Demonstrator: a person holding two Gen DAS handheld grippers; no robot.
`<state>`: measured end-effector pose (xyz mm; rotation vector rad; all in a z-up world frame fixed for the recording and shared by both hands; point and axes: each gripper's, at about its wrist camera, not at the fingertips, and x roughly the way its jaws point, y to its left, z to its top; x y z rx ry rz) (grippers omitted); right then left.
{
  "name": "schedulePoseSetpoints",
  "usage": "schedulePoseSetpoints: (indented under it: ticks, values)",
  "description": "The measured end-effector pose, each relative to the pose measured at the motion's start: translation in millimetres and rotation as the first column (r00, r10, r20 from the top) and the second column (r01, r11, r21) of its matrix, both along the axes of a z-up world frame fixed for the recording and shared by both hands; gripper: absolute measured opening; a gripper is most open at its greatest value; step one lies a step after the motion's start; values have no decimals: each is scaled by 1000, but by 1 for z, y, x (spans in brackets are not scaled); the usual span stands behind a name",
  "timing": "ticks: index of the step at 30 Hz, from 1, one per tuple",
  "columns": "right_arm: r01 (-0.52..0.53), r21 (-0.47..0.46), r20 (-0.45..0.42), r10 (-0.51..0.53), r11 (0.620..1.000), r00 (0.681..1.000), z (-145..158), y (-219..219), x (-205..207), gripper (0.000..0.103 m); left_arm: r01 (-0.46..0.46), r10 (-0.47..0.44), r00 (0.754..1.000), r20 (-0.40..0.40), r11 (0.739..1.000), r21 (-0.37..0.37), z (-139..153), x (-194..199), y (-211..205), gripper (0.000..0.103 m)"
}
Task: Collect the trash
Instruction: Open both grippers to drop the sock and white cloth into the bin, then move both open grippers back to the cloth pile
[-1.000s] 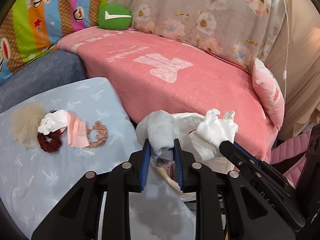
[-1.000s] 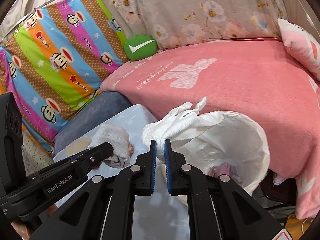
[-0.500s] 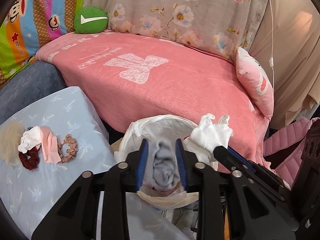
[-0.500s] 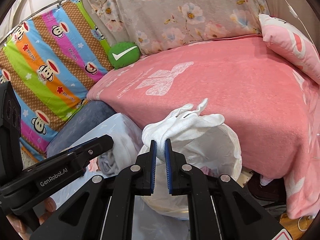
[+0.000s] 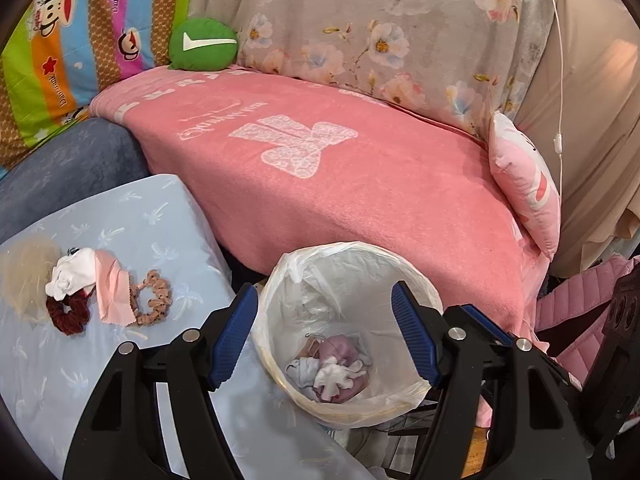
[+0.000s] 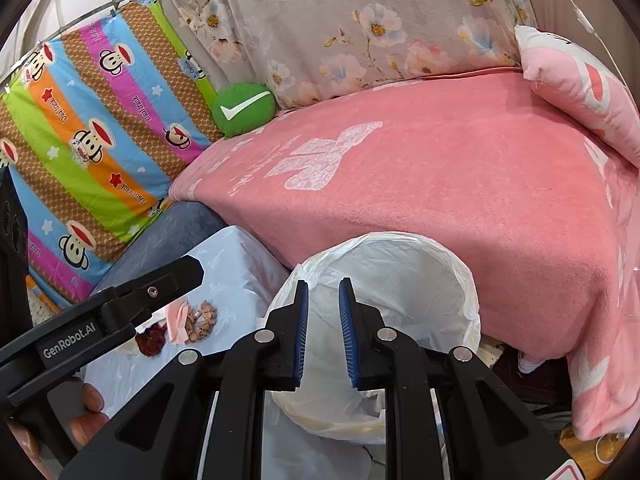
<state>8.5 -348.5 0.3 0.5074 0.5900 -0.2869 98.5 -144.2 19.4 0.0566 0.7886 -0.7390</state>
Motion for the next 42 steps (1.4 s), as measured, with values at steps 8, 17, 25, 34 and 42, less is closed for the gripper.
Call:
schedulePoseSetpoints:
  ticks: [8, 17, 25, 34, 42]
  values:
    - [-24, 5, -19, 24, 1000, 1000, -5, 11, 5, 21, -40, 40, 999, -17, 999, 0, -7, 4, 14, 66]
    - [-55, -4, -30, 55, 998, 998, -7, 28, 11, 27, -72, 71, 997, -23, 997, -5, -11, 7, 30, 66]
    - [-91, -14, -39, 90, 996, 995, -7, 45, 17, 27, -116, 116, 993, -24, 993, -7, -14, 12, 48, 66]
    - [-130, -29, -54, 129, 991, 990, -7, 69, 28, 29, -158, 158, 987, -32, 987, -14, -17, 19, 70, 66]
    - [-161, -40, -71, 158, 986, 985, -10, 87, 41, 34, -194, 193, 980, -44, 981, -14, -23, 26, 89, 66]
